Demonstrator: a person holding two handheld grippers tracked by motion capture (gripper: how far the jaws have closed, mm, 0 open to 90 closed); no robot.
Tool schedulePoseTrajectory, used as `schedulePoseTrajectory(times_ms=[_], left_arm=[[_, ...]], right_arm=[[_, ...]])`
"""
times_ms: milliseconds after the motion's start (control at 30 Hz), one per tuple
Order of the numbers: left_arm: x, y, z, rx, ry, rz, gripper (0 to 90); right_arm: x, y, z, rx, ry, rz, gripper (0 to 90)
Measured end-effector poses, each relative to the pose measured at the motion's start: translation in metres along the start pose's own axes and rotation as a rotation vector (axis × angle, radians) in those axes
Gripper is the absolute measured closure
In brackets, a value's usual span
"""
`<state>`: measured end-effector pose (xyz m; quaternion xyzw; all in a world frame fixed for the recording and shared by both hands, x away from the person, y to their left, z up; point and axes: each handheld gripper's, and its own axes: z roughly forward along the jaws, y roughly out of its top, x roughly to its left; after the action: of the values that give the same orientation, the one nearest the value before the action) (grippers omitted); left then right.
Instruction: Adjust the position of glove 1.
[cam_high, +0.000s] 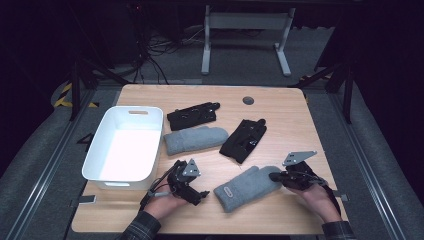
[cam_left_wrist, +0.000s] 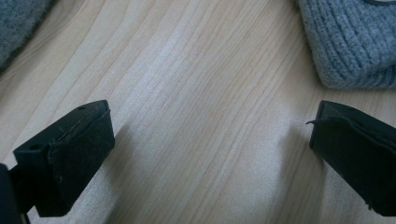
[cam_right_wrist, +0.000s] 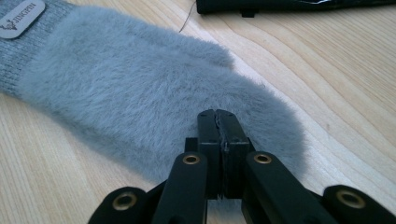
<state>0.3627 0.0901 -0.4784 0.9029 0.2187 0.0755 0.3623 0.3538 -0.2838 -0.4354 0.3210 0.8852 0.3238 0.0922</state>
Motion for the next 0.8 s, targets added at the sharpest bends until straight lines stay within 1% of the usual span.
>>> schedulePoseTrajectory(times_ms=[33, 100, 133, 200, 267, 300, 333, 367, 400, 433, 467, 500, 567, 633, 667, 700, 733, 767, 800], left_arm=[[0.0, 0.0, 0.0, 0.0, 0.0, 0.0, 0.3], [0.0, 0.0, 0.0, 0.0, 0.0, 0.0, 0.3], [0.0, 0.0, 0.0, 0.0, 0.0, -0.001, 0.3], [0.0, 0.0, 0.0, 0.0, 0.0, 0.0, 0.3], [0.0, 0.0, 0.0, 0.0, 0.0, 0.0, 0.3], [0.0, 0.0, 0.0, 0.0, 0.001, -0.001, 0.3], [0.0, 0.0, 0.0, 0.0, 0.0, -0.001, 0.3], [0.0, 0.0, 0.0, 0.001, 0.0, -0.001, 0.3], [0.0, 0.0, 0.0, 0.001, 0.0, -0.001, 0.3], [0.0, 0.0, 0.0, 0.001, 0.001, 0.0, 0.4], [0.0, 0.0, 0.0, 0.0, 0.002, 0.0, 0.4], [0.0, 0.0, 0.0, 0.0, 0.004, 0.003, 0.4], [0.0, 0.0, 0.0, 0.0, 0.003, 0.002, 0.5], [0.0, 0.0, 0.0, 0.0, 0.003, 0.002, 0.5], [0.0, 0.0, 0.0, 0.0, 0.003, 0.002, 0.5], [0.0, 0.0, 0.0, 0.0, 0.003, 0.003, 0.5], [0.0, 0.0, 0.0, 0.0, 0.003, 0.002, 0.5], [0.0, 0.0, 0.0, 0.0, 0.003, 0.002, 0.5], [0.0, 0.0, 0.0, 0.0, 0.003, 0.002, 0.5]], right_arm=[[0.0, 0.001, 0.0, -0.002, -0.001, 0.001, 89.8], [-0.001, 0.002, -0.004, -0.025, 0.0, 0.003, 89.1], [-0.002, 0.002, -0.006, -0.034, -0.007, 0.007, 87.3], [-0.005, 0.002, -0.01, -0.053, -0.028, 0.017, 84.5], [-0.011, 0.0, -0.015, -0.078, -0.069, 0.032, 79.9], [-0.011, 0.0, -0.015, -0.078, -0.069, 0.032, 79.9], [-0.019, -0.004, -0.018, -0.093, -0.111, 0.058, 71.6], [-0.019, -0.004, -0.018, -0.093, -0.111, 0.058, 71.6], [-0.022, -0.006, -0.019, -0.097, -0.127, 0.066, 68.8], [-0.027, -0.008, -0.02, -0.102, -0.149, 0.082, 63.6], [-0.031, -0.011, -0.02, -0.109, -0.186, 0.095, 57.7], [-0.035, -0.014, -0.02, -0.115, -0.209, 0.11, 55.5], [-0.044, -0.02, -0.02, -0.129, -0.234, 0.142, 47.5], [-0.052, -0.026, -0.019, -0.123, -0.263, 0.174, 41.2], [-0.056, -0.029, -0.018, -0.128, -0.274, 0.185, 38.8], [-0.058, -0.031, -0.018, -0.132, -0.276, 0.195, 37.6], [-0.061, -0.033, -0.017, -0.136, -0.279, 0.201, 34.3], [-0.064, -0.035, -0.016, -0.14, -0.295, 0.207, 30.1], [-0.067, -0.039, -0.013, -0.146, -0.309, 0.223, 29.6]])
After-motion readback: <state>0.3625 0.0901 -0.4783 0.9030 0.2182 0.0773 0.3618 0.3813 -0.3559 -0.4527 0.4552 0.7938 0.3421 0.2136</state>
